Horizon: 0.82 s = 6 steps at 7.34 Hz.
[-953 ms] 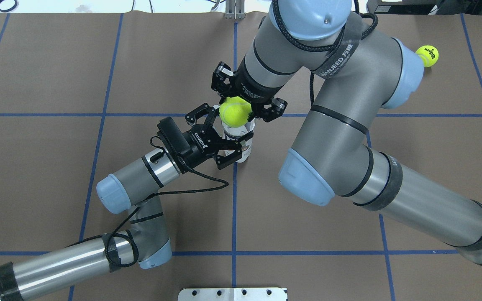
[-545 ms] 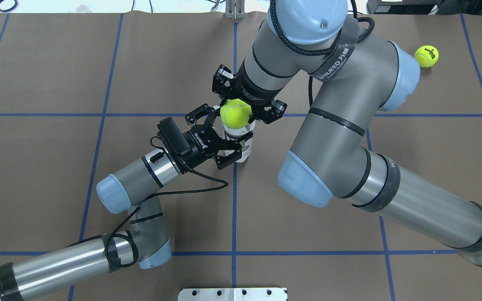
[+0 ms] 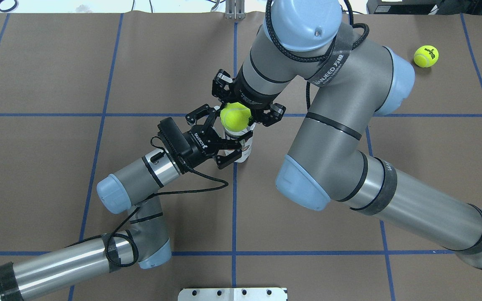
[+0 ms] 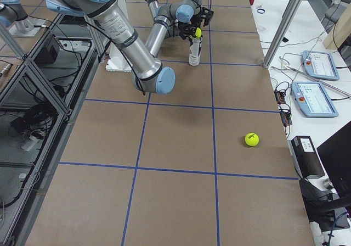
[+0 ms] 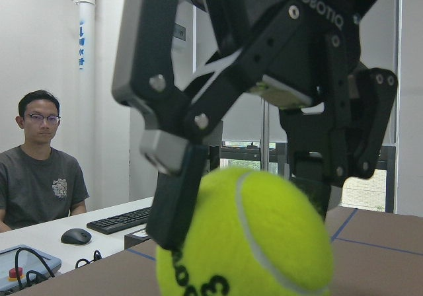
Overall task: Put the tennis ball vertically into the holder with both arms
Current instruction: 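Open the right gripper to drop the ball into the tube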
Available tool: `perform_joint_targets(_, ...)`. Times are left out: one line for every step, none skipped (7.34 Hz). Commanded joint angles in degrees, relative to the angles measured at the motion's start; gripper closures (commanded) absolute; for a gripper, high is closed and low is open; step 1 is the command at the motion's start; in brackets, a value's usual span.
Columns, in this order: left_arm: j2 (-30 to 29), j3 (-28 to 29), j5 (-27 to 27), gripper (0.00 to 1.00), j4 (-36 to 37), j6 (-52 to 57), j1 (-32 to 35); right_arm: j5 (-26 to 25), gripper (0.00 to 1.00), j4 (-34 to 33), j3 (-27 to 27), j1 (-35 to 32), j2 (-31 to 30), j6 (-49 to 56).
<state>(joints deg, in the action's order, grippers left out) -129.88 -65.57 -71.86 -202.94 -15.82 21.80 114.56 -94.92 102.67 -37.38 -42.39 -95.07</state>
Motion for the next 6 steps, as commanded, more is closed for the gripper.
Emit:
perform_joint_targets(-0.02, 0.00, -0.04, 0.13, 0.00, -0.09, 0.00, -0.04, 0.48, 0.00, -0.01, 0.02, -0.15, 0.15)
perform_joint_targets(-0.02, 0.00, -0.04, 0.13, 0.00, -0.09, 0.00, -0.22, 0.01, 0.00, 0.08, 0.02, -0.41, 0.24)
perform_joint_targets(-0.02, -0.08, -0.04, 0.13, 0.00, -0.09, 0.00, -0.83, 0.01, 0.00, 0.16, 0.02, -0.41, 0.24)
perform_joint_targets(-0.02, 0.00, -0.04, 0.13, 0.00, -0.09, 0.00, -0.92, 0.01, 0.00, 0.25, 0.02, -0.50, 0.24)
perform_joint_targets(-0.02, -0.08, -0.04, 0.13, 0.00, -0.09, 0.00, -0.92, 0.01, 0.00, 0.25, 0.02, -0.50, 0.33)
perform_joint_targets(-0.02, -0.08, -0.04, 0.13, -0.09, -0.09, 0.00, -0.75, 0.01, 0.00, 0.77, 0.02, -0.50, 0.33)
